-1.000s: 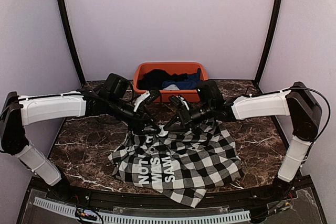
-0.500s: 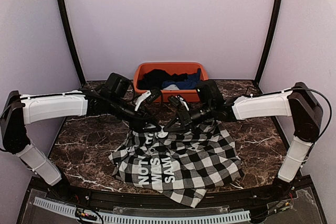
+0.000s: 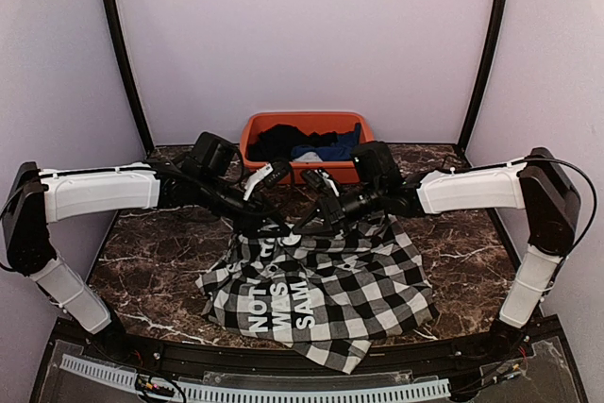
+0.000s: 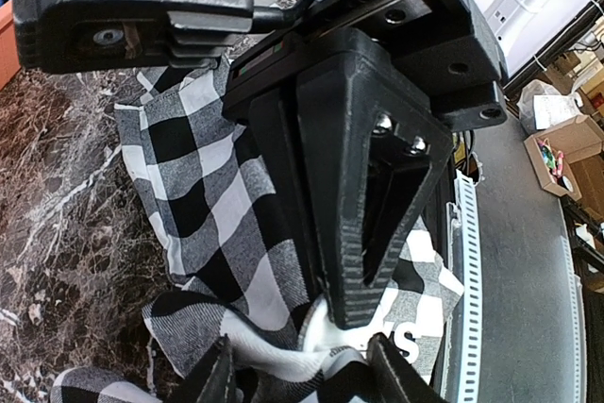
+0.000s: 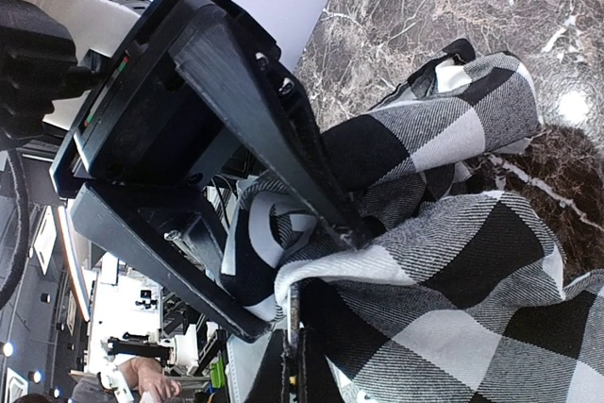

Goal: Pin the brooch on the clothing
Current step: Pin the brooch onto the flattened clothing.

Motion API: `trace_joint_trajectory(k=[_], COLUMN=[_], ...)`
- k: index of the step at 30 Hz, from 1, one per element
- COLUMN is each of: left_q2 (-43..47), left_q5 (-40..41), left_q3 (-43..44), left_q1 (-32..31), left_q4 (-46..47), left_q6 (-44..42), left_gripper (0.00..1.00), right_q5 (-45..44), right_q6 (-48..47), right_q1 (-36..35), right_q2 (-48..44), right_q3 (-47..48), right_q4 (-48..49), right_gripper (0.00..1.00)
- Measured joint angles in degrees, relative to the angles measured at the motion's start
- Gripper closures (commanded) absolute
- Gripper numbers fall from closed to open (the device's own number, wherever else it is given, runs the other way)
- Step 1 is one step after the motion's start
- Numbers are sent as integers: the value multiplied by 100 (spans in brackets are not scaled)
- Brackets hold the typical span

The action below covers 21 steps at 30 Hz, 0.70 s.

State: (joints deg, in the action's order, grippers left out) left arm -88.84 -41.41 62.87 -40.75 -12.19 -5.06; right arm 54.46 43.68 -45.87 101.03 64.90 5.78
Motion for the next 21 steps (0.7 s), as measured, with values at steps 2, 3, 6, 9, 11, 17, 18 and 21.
trace_joint_trajectory(k=[2,3,6,9,11,17,18,21], left_q2=[0,0,0,0,-4,-11,-11,-11], left_q5=[-9,-13,-24,-37,-42,-48,-52,-63], left_q3=[0,0,0,0,0,0,0,0], left_q1=[0,0,0,0,0,0,0,0], left_q4=[11,11,15,22,26,57,59,68], left_q6=[-2,2,22,28,35,42,46,63], left_gripper=[58,60,63,65,65,65,66,67], right_q5=[0,0,2,0,0,17,22,26], right_q6=[13,15,37,59,96,249,286,391], right_q1=[0,0,0,0,0,0,0,0], right_q2=[0,0,0,0,0,0,0,0], right_q3=[0,0,0,0,0,0,0,0], right_q4=[0,0,0,0,2,52,66,109], right_gripper=[100,100,100,100,100,100,100,100])
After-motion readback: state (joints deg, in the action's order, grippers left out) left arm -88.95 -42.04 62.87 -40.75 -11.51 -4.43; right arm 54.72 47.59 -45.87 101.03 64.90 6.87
